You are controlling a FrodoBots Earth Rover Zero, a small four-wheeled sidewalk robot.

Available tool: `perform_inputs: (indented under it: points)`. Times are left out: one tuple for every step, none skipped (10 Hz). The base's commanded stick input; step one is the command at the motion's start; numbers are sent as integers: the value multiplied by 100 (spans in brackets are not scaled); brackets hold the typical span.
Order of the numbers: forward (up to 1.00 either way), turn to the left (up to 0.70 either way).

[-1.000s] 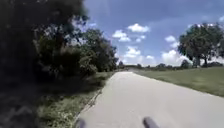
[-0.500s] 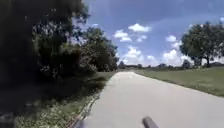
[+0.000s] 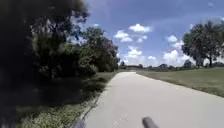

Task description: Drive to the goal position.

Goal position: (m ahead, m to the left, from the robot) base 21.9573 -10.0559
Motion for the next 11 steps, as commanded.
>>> perform_inputs:
  points:
    - [70, -24]
    - [70, -2]
    - [70, 0]
    - [70, 0]
    - [70, 0]
    - [70, 0]
    - [70, 0]
    - [70, 0]
    - [70, 0]
    - [70, 0]
    - [70, 0]
